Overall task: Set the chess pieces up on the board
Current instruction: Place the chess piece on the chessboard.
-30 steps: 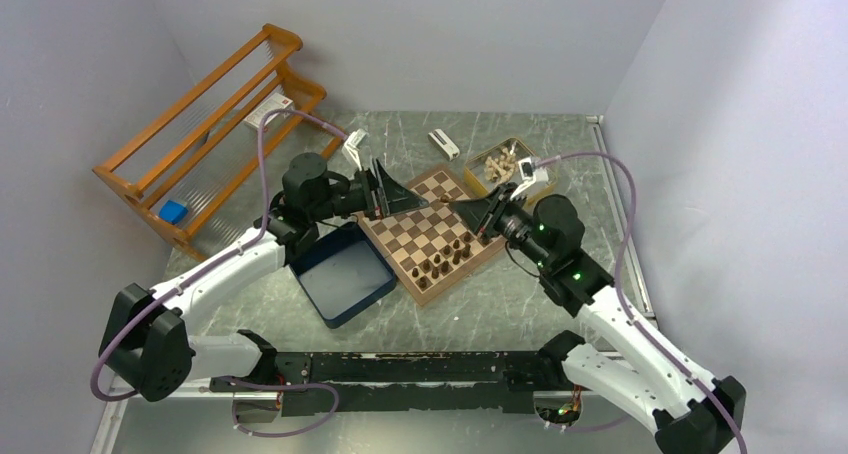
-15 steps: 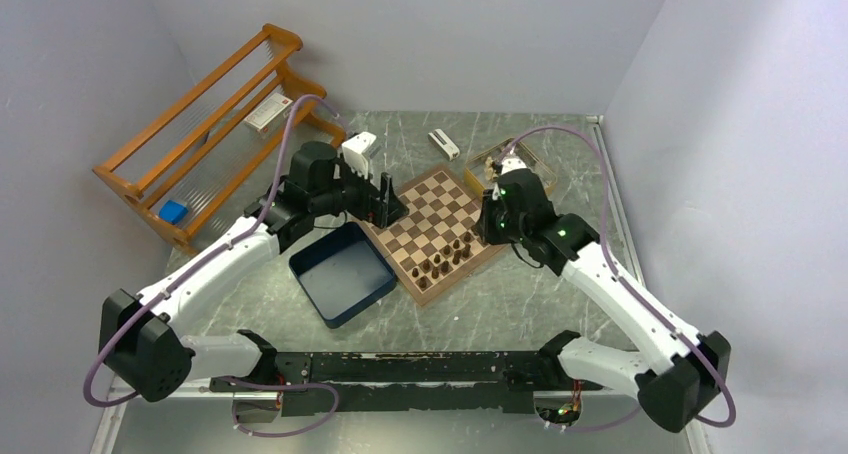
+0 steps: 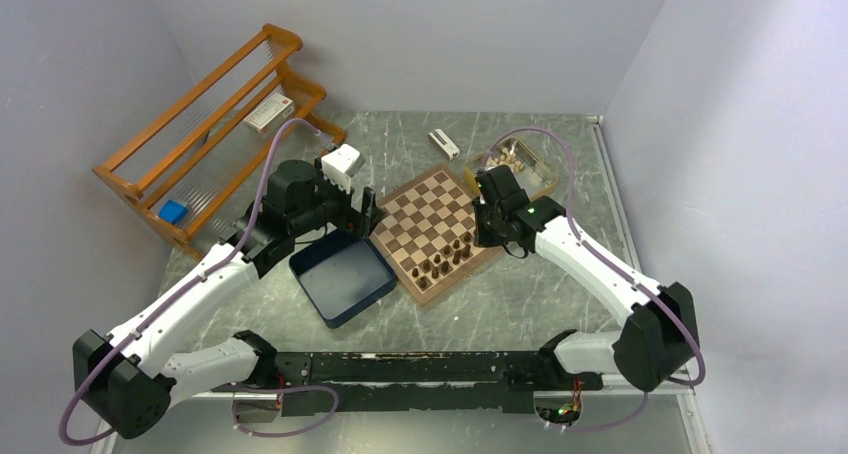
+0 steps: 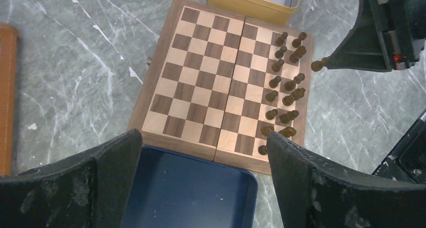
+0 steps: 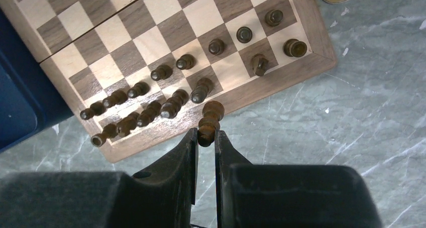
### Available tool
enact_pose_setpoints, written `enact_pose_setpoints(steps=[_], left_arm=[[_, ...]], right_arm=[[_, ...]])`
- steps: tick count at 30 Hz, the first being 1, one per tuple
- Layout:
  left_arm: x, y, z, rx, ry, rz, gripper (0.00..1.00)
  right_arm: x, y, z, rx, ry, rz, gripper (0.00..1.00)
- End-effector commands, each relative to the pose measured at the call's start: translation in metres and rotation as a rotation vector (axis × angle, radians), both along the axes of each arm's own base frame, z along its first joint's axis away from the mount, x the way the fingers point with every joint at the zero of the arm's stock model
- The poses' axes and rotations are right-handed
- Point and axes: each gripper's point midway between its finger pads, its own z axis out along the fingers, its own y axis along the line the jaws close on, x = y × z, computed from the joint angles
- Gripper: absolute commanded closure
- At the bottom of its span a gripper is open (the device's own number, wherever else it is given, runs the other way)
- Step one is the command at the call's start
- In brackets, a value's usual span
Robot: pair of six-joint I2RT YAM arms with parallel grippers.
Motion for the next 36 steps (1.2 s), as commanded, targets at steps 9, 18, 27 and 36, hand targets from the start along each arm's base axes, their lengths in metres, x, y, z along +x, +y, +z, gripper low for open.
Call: enact_pose_setpoints(steps=[9,18,27,36], left_arm=[[0.004,0.012,0.014,0.014,-0.073,0.044,0.02],[0.005,0.012,0.013,0.013,-0.070,0.044,0.02],[0.005,0.011,0.011,0.016,-0.066,0.041,0.02],[0.004,0.011,0.011,0.015,-0.067,0.041,0.02]], right_arm=[[0.022,-0.006,-0.017,-0.029,0.025,-0.028,1.00],[0.023,-0.009,-0.037,0.004,0.048,-0.041,1.00],[0.022,-0.009,-0.051,0.003,0.075,-0.040,1.00],[0.024,-0.009,-0.061,-0.005,0.100,-0.039,1.00]])
